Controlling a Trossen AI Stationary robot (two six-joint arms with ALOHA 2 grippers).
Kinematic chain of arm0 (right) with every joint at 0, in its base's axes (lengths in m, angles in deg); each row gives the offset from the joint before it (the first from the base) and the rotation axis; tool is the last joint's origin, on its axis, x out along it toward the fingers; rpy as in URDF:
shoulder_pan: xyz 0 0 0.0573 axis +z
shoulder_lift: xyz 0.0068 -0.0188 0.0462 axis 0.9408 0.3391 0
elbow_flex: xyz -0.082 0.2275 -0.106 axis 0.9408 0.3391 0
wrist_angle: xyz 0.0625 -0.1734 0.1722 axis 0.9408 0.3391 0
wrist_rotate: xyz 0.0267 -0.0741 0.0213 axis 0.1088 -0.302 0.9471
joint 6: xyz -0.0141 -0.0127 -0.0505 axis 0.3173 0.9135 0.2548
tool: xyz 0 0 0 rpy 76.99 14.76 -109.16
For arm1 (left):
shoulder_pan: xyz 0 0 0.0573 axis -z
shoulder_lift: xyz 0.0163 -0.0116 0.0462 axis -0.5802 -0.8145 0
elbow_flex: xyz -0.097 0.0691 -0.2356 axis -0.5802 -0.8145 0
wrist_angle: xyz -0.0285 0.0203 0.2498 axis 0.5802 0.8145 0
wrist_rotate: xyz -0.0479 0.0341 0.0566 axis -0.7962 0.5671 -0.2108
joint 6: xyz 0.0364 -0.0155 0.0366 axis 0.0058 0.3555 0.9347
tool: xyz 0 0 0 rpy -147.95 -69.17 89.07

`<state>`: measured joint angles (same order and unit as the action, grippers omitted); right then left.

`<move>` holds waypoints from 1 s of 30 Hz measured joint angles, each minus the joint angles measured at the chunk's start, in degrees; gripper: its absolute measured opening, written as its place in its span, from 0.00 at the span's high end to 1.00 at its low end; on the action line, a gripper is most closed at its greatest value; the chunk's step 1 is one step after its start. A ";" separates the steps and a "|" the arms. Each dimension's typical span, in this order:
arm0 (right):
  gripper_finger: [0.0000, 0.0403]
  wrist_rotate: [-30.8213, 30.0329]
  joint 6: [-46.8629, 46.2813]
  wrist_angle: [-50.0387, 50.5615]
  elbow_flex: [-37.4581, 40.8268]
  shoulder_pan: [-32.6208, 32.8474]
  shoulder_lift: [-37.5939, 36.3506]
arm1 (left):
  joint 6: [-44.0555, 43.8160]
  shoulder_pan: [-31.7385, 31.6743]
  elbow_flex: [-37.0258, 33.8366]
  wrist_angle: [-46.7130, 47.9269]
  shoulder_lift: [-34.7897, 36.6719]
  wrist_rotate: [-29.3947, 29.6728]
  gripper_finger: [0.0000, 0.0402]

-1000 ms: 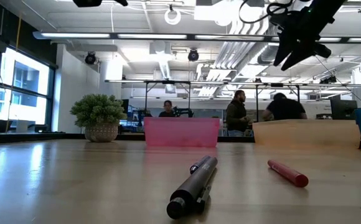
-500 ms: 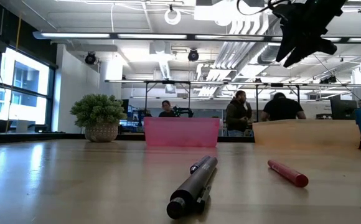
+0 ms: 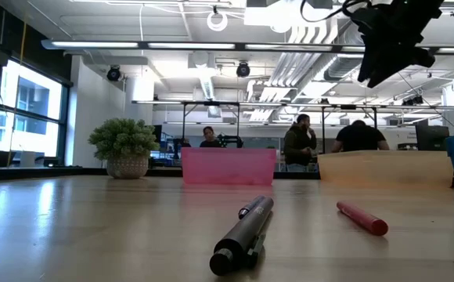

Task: Sort crayons/erasers/pens/pencils in bins
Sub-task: Put the blue crayon into the blue bin

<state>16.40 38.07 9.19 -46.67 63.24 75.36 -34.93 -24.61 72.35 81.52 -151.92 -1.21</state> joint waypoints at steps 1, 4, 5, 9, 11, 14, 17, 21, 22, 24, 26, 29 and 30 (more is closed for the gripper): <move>0.68 0.00 -0.01 0.69 0.00 0.00 -0.01 | -1.25 0.31 0.00 0.15 -0.84 0.90 0.61; 0.68 -0.02 0.00 2.22 0.00 0.00 -0.01 | -4.57 0.95 0.00 -0.01 -2.97 2.45 0.61; 0.68 -0.02 0.00 2.58 0.00 0.00 -0.01 | -5.48 1.08 0.00 0.08 -3.67 2.81 0.61; 0.68 -0.02 0.02 4.26 0.00 -0.02 0.00 | -8.73 1.93 0.00 0.05 -7.12 3.55 0.61; 0.68 -0.02 0.05 4.97 0.00 -0.02 0.00 | -10.27 2.40 0.00 0.09 -8.86 3.66 0.61; 0.68 -0.02 1.25 5.17 0.02 -0.02 0.00 | -13.33 3.38 -0.02 0.05 -11.31 3.69 0.61; 0.68 -0.02 1.64 5.17 0.02 -0.02 0.00 | -17.24 4.67 0.00 0.02 -13.67 3.69 0.61; 0.68 -0.02 1.70 5.15 0.02 -0.02 0.00 | -21.30 6.35 -0.02 -0.17 -16.48 3.69 0.61; 0.68 -0.02 1.90 5.17 0.02 -0.02 0.00 | -22.24 6.73 -0.02 -0.20 -17.22 3.69 0.61; 0.68 -0.03 2.17 5.15 0.02 -0.06 0.00 | -24.17 7.50 -0.02 -0.59 -18.49 3.69 0.61; 0.68 -0.04 2.19 5.15 0.02 -0.12 0.00 | -25.97 8.16 0.00 -0.90 -19.75 3.71 0.61; 0.68 -0.07 2.19 5.13 0.02 -0.17 -0.02 | -27.82 8.88 -0.02 -0.97 -21.94 3.66 0.61; 0.68 -0.07 2.19 5.11 0.02 -0.17 0.00 | -28.39 9.05 -0.02 -1.02 -22.52 3.66 0.61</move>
<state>16.34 40.26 14.30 -46.65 63.06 75.36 -63.31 -15.56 72.33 80.51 -174.44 2.45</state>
